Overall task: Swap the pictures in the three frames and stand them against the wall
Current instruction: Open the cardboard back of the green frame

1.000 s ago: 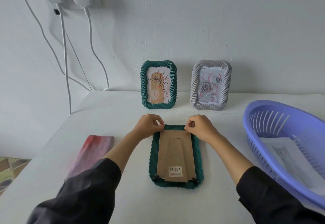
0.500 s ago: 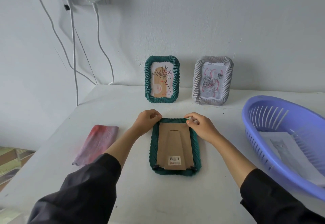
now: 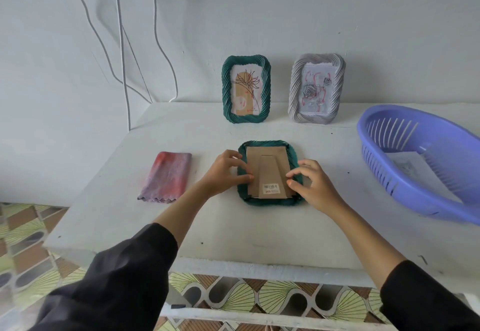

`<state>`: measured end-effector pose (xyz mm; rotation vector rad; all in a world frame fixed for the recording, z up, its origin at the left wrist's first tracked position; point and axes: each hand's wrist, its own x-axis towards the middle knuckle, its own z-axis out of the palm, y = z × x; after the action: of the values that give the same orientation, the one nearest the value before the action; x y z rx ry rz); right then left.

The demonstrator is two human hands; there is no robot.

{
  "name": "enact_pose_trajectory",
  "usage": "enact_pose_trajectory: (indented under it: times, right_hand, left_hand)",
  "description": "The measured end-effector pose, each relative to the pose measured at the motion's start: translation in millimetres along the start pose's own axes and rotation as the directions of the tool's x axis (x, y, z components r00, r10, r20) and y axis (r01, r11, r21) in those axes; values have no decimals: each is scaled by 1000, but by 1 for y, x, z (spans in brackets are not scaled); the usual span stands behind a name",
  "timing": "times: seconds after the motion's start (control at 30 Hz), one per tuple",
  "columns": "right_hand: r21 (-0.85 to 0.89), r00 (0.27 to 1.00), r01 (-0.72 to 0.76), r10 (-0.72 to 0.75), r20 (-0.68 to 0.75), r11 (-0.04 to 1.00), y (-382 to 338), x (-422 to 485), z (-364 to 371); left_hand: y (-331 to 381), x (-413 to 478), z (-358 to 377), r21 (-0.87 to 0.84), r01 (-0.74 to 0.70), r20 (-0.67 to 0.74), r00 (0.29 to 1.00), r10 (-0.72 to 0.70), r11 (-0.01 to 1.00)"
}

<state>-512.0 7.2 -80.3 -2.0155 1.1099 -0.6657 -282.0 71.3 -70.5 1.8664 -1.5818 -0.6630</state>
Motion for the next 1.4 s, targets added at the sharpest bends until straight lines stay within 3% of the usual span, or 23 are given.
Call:
enact_pose_trajectory:
  times: [0.17,0.4,1.17,1.27,1.33,1.4]
  right_hand:
    - [42,999,3,-5,32,999,0,-18,-5]
    - [47,980,47,-56,193,998,0,-27,-13]
    - [74,976,14,-29,215,997,-2,-29,-10]
    - [71,965,-15,-4,263,997,-4,-26,-15]
    - [95,956,-44,14,292,994,-5,-22,-21]
    - [120,959,-61,25,282,991,-7,-13,-26]
  left_hand:
    - [3,-21,-1,-60,6,30,1000,-4,998]
    - [9,-35,-5,-20,19,157,987,-15,1000]
    - [14,-32,-7,32,32,336,941,-41,999]
    - [15,-29,-9,-148,111,272,960,-68,983]
    - [16,-25,-9,-380,165,165,980,-108,910]
    - [17,-18,-8,-430,140,18,989,-147,892]
